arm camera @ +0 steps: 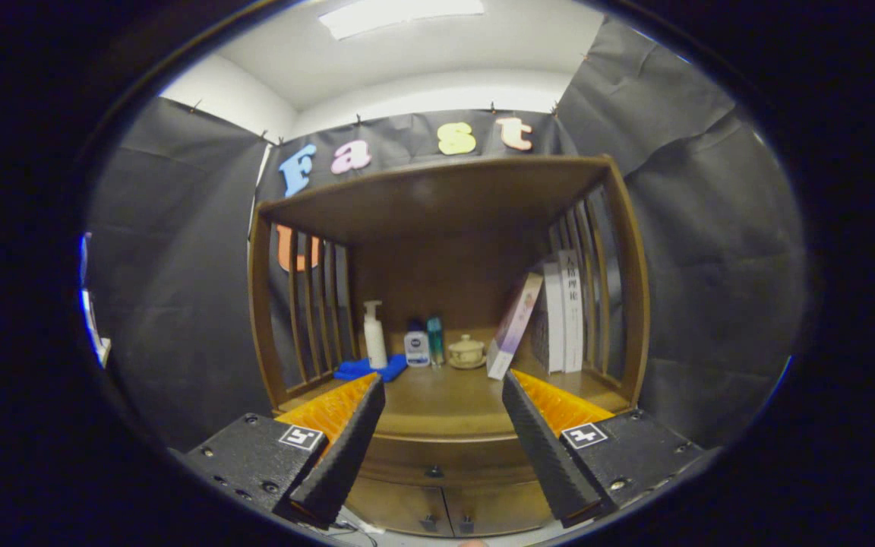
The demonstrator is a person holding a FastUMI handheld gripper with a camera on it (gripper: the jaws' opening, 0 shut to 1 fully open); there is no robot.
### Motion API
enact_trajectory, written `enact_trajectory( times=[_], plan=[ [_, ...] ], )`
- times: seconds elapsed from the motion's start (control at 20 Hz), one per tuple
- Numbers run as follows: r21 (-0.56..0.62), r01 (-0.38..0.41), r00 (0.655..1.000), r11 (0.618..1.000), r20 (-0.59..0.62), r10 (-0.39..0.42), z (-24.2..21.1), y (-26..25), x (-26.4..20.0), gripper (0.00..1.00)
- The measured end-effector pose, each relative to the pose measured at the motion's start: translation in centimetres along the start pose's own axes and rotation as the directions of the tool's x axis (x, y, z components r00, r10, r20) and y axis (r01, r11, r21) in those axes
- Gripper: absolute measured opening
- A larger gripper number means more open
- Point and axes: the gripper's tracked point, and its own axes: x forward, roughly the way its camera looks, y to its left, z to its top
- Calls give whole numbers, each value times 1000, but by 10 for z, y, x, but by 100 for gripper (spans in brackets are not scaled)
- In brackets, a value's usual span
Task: Pull open the drawer, take out the items inside it, and place them on the countertop above the cabinet.
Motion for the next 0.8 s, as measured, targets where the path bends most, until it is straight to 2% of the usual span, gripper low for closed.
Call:
enact_trajectory(
  times=[0.3,0.5,0.6,0.8],
  plan=[
    [24,9,992,1000,-127,-6,-96,4,42,99],
    [-2,22,981,1000,-192,-22,-134,2,63,96],
    [-4,15,978,1000,-208,-15,-150,6,73,91],
    [2,34,965,999,-259,-33,-179,6,87,72]
  ],
)
